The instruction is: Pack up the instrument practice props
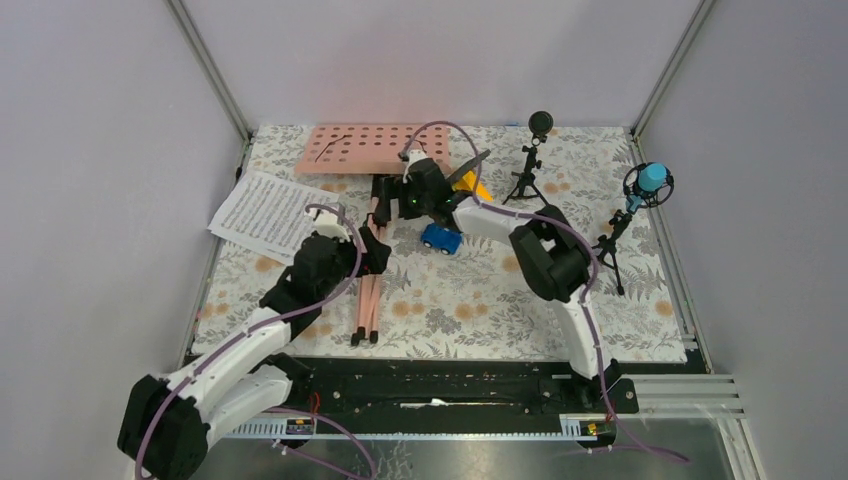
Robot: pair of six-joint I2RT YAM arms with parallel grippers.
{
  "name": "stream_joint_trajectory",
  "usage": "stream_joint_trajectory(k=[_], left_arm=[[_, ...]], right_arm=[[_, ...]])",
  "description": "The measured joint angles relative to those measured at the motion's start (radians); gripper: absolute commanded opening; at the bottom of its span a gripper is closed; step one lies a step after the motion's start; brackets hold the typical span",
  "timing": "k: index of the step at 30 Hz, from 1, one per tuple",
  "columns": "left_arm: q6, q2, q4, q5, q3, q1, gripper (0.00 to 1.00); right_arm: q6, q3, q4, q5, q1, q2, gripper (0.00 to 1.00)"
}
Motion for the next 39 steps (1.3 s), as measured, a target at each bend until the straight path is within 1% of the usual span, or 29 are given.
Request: stream_joint_trajectory(k=[2, 5, 10, 16, 20, 22, 24, 27, 30, 31, 34, 36, 37, 39], left_arm=[[-0.005, -0.057, -0.050, -0.021, 0.029, 0.000, 0.99], [-0.012, -0.124, -0.120, -0.039, 0.075, 0.000, 0.99], [-0.018, -0.154, -0.247, -0.035, 0.151, 0.000, 0.99], [0.053, -0.159, -0.402, -0.009, 0.272, 0.000, 0.99], [0.100, -0.191, -0.442, 0.016, 0.283, 0.000, 0.99], [0.102, -0.207, -0.427, 0.046, 0.273, 0.000, 0.99], [0.098, -0.226, -0.370, 0.074, 0.241, 0.000, 0.99], [0.090, -0.225, -0.278, 0.096, 0.198, -0.002, 0.99], [0.091, -0.160, -0.194, 0.075, 0.193, -0.035, 0.99], [0.095, -0.123, -0.162, 0.051, 0.195, -0.066, 0.99], [0.121, 0.024, -0.044, -0.035, 0.212, -0.230, 0.99], [0.139, 0.122, 0.034, -0.063, 0.225, -0.316, 0.99], [0.147, 0.186, 0.092, -0.068, 0.238, -0.353, 0.99], [0.153, 0.307, 0.196, -0.070, 0.269, -0.385, 0.99]], right_arm=[[-0.050, -0.051, 0.004, 0.045, -0.010, -0.062, 1.00], [-0.116, -0.151, 0.013, 0.108, -0.017, -0.194, 1.00], [-0.219, -0.340, 0.047, 0.194, 0.014, -0.428, 0.99], [-0.328, -0.645, 0.086, 0.295, 0.133, -0.758, 1.00], [-0.338, -0.858, 0.094, 0.357, 0.137, -0.980, 1.00], [-0.336, -0.930, 0.070, 0.389, 0.132, -1.083, 1.00], [-0.330, -0.970, 0.034, 0.412, 0.132, -1.175, 1.00], [-0.313, -0.985, -0.053, 0.452, 0.132, -1.313, 1.00], [-0.293, -0.973, -0.170, 0.489, 0.132, -1.462, 1.00], [-0.286, -0.962, -0.216, 0.500, 0.132, -1.506, 1.00], [-0.269, -0.901, -0.360, 0.518, 0.132, -1.631, 1.00], [-0.261, -0.849, -0.444, 0.529, 0.132, -1.698, 1.00], [-0.257, -0.820, -0.486, 0.534, 0.132, -1.730, 1.00], [-0.252, -0.761, -0.560, 0.546, 0.132, -1.790, 1.00]])
